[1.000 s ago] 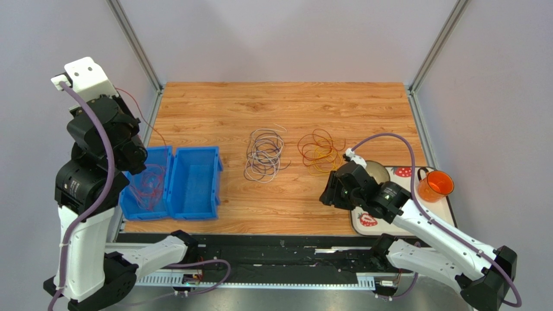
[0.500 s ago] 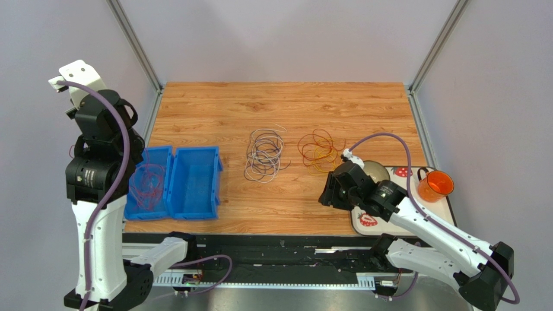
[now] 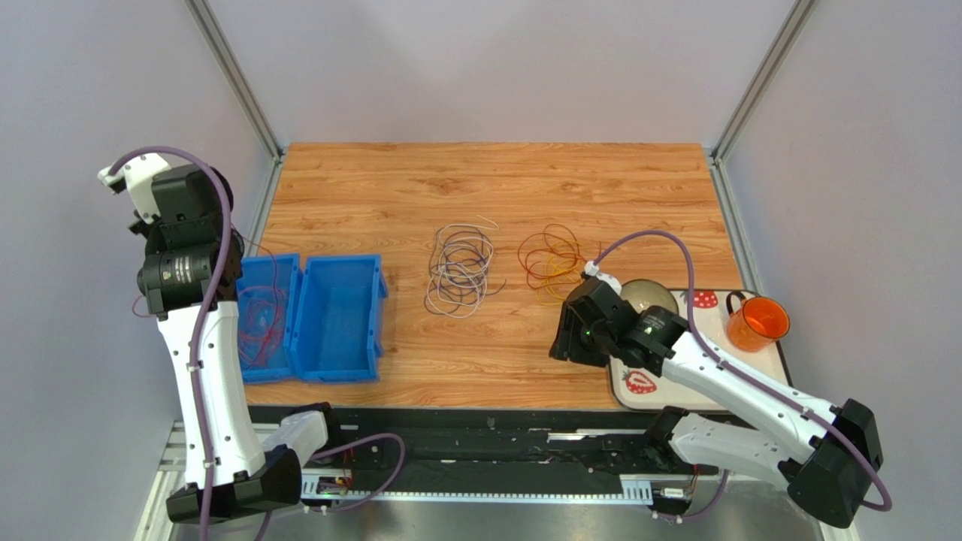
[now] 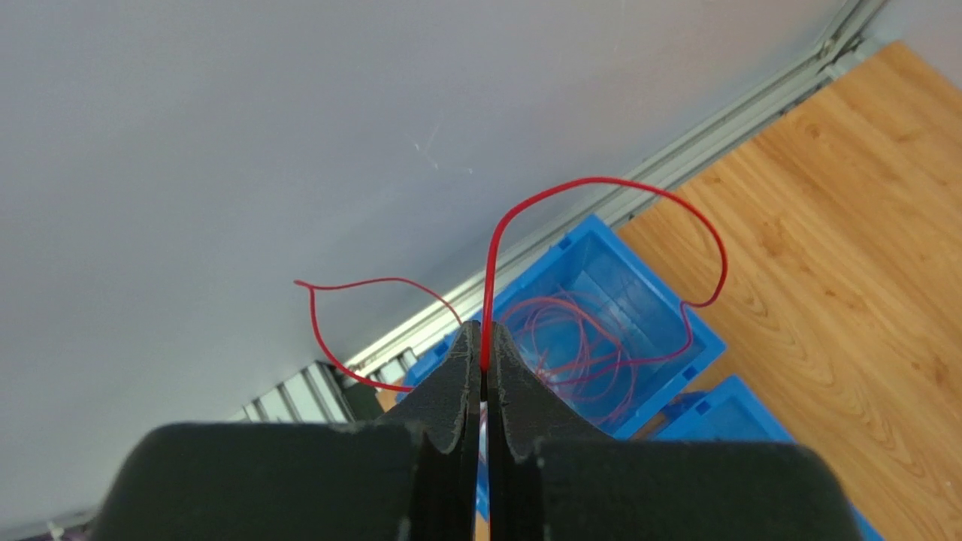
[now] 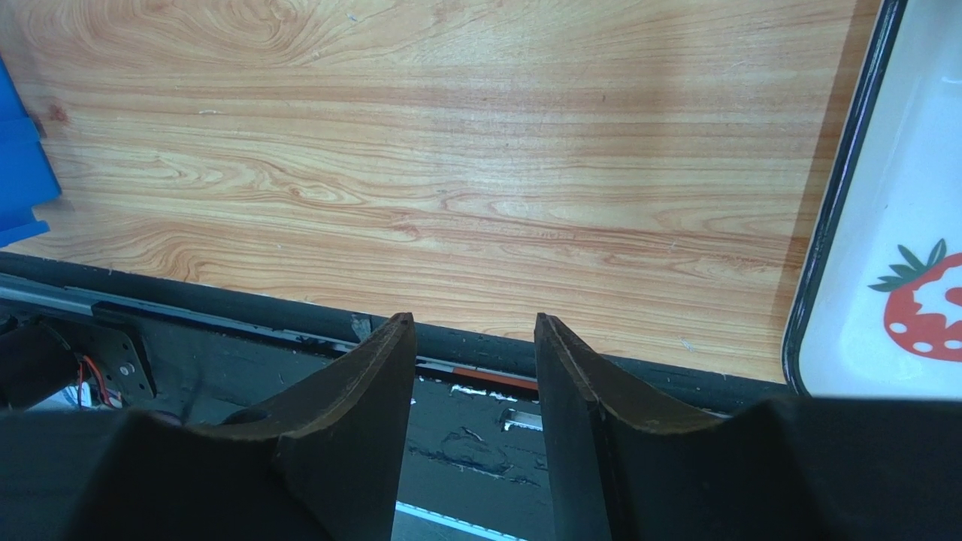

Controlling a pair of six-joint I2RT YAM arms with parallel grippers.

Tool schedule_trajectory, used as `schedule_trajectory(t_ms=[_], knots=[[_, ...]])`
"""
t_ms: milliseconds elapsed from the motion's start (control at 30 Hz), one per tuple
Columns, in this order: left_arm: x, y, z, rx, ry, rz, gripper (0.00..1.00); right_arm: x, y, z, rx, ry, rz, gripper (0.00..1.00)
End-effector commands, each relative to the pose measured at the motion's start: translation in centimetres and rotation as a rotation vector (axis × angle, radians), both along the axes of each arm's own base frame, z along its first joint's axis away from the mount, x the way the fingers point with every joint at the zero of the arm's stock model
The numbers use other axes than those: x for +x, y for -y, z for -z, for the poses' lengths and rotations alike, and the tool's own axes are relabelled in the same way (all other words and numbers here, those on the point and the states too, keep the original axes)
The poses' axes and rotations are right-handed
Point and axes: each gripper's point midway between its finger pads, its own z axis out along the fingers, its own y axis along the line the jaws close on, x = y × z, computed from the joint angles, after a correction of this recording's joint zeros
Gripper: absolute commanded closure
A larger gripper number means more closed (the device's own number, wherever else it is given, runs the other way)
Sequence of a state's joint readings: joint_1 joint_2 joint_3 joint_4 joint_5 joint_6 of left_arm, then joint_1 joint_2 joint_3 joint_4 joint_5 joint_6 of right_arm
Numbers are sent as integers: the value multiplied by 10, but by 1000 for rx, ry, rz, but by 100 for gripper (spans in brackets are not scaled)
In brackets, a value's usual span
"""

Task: Untangle the cables
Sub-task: Place the cable in the bin.

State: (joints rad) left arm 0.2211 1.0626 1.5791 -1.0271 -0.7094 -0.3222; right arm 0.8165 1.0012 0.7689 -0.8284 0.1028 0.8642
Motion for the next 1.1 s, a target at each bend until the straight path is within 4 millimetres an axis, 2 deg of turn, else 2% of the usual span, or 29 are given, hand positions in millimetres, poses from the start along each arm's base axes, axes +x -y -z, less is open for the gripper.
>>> schedule_trajectory(t_ms=[0, 33, 300, 433, 500, 667, 733, 900, 1067], knots=[[3, 4, 22, -108, 60, 12, 100, 8, -13, -18, 52, 32, -12, 53], [3, 4, 32, -125, 48, 10, 100, 9, -13, -17, 51, 30, -9, 53], [5, 21, 56, -213, 97, 63, 100, 10, -20, -17, 63, 4, -1, 54], [0, 20, 81, -220, 80, 42, 100, 9, -22, -19, 73, -2, -3, 55], [-3, 21, 87, -218, 96, 42, 100, 7, -21, -19, 70, -6, -5, 55], [2, 22, 122, -259, 70, 38, 100, 4, -18, -17, 50, -19, -12, 55], [3, 21, 130, -281, 65, 34, 100, 5, -18, -18, 47, -18, -12, 55], [13, 19, 136, -327, 70, 55, 100, 6, -21, -20, 56, -22, -10, 55], [17, 10, 164, -459, 43, 41, 100, 6, -28, -17, 55, -33, -20, 55]])
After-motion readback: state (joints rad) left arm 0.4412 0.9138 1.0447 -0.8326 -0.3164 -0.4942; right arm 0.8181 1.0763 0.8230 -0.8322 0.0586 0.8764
